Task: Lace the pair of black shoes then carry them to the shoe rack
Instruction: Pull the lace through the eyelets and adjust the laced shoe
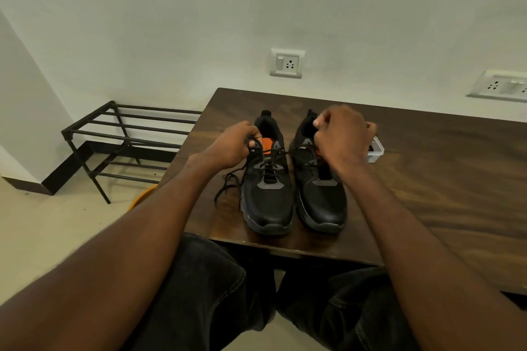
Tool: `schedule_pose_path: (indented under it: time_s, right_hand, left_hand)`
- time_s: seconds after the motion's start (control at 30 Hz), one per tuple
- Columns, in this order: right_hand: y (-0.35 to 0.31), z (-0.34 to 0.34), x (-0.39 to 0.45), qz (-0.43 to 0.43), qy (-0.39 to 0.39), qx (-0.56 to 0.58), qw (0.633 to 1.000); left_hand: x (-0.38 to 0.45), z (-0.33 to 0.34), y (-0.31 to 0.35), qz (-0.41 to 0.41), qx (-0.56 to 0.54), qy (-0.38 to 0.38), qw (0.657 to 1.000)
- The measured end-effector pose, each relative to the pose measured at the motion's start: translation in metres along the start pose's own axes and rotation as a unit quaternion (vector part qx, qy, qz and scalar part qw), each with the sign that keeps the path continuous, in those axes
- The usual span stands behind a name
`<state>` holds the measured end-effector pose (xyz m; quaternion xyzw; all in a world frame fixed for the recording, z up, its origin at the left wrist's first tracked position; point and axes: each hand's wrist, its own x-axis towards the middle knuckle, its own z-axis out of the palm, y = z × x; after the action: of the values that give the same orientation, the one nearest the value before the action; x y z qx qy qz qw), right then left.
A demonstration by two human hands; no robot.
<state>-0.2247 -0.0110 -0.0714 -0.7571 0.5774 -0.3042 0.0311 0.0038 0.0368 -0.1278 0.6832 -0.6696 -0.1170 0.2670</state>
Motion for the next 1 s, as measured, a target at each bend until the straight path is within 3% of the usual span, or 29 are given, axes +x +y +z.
schedule_pose_path:
  time_s: [0.13, 0.33, 0.4, 0.57, 0.63, 0.73, 0.83, 0.9, 1.0]
  right_hand:
    - [-0.008, 0.015, -0.007, -0.109, -0.134, -0.013, 0.985]
    - [-0.031, 0.04, -0.021, -0.153, -0.188, -0.078, 0.967]
    - [-0.03, 0.036, -0.021, -0.124, -0.177, -0.088, 0.972]
    - [-0.001, 0.001, -0.004, 0.059, -0.009, -0.073, 0.996]
    - [0.002, -0.001, -0.004, 0.039, -0.04, -0.11, 0.992]
    - [-0.012, 0.016, -0.013, -0.079, -0.125, -0.085, 0.985]
    - [-0.032, 0.035, -0.022, -0.156, -0.157, -0.091, 0.971]
    - [-0.034, 0.038, -0.024, -0.14, -0.149, -0.099, 0.974]
    - [-0.023, 0.028, -0.017, -0.028, -0.075, -0.133, 0.988]
  left_hand:
    - [0.001, 0.003, 0.003, 0.004, 0.0, -0.005, 1.0]
    - [0.003, 0.006, 0.002, 0.008, 0.025, -0.002, 1.0]
    - [0.003, 0.005, 0.002, 0.008, 0.032, 0.0, 0.999]
    - [0.004, 0.004, 0.003, -0.002, 0.027, -0.009, 1.0]
    - [0.004, 0.003, 0.003, -0.003, 0.021, -0.012, 1.0]
    - [0.003, 0.003, 0.003, 0.003, 0.018, -0.013, 1.0]
    - [0.0, 0.001, 0.004, 0.006, 0.023, -0.009, 1.0]
    - [-0.001, 0.0, 0.005, 0.005, 0.025, -0.01, 1.0]
    - [-0.002, -0.002, 0.008, -0.001, 0.012, -0.018, 1.0]
